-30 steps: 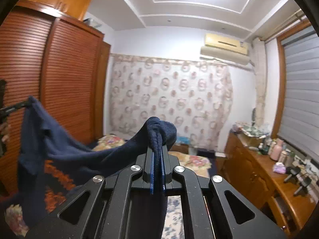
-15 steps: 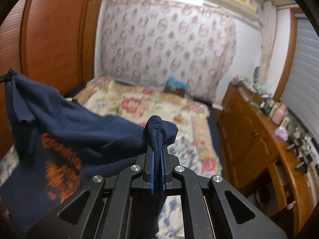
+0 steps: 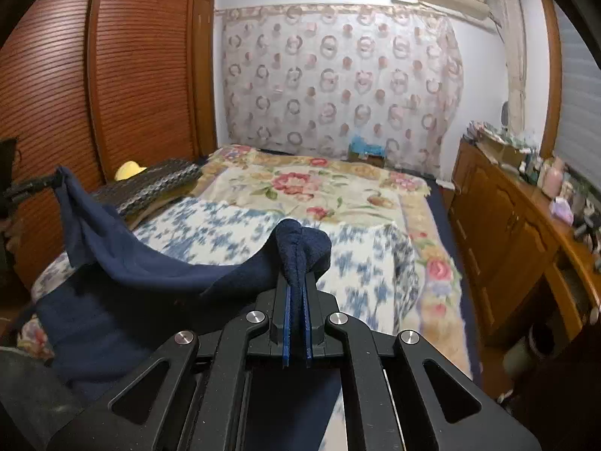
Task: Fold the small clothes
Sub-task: 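Lift the shirt with the left gripper while the right gripper grasps and lifts the hem, then lower the navy T-shirt onto the bed and open both grippers, then grasp the shirt edge with the left gripper while the right gripper grasps another edge, then lift the navy T-shirt with both grippers and fold it over itself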
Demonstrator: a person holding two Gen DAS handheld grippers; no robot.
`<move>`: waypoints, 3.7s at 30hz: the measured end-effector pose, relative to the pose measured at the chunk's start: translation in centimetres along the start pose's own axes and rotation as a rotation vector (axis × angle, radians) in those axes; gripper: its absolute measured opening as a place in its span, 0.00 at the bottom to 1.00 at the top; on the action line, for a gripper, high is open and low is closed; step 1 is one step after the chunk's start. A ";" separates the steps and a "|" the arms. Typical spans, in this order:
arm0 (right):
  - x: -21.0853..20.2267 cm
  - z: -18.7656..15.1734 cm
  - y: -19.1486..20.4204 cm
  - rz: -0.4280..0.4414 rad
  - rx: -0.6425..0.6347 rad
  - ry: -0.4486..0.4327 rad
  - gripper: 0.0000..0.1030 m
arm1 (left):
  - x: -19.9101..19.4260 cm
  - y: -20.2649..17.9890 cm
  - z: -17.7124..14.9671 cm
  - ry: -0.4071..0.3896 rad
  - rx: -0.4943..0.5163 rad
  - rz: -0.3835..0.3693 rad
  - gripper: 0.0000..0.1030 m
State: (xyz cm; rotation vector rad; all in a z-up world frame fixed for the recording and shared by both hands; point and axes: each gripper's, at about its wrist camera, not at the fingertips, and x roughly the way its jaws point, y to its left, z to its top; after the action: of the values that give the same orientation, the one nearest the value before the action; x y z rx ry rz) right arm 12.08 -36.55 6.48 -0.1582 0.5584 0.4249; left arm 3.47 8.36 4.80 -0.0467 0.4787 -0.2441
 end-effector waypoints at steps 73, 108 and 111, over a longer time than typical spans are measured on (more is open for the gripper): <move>13.6 -7.4 -5.0 0.042 0.097 0.374 0.39 | 13.3 3.4 -7.6 0.447 -0.095 -0.005 0.39; -19.7 13.2 2.6 0.033 -0.088 -0.419 0.07 | -12.9 -1.6 14.6 -0.336 0.114 -0.125 0.05; -19.9 12.7 1.8 0.012 -0.078 -0.415 0.07 | -13.0 -1.8 14.6 -0.340 0.112 -0.126 0.05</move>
State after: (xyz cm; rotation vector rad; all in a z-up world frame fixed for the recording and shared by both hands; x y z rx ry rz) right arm 2.20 -38.56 27.93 -0.1367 0.1352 0.4764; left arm -1.37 9.64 23.74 -0.0089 0.1237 -0.3788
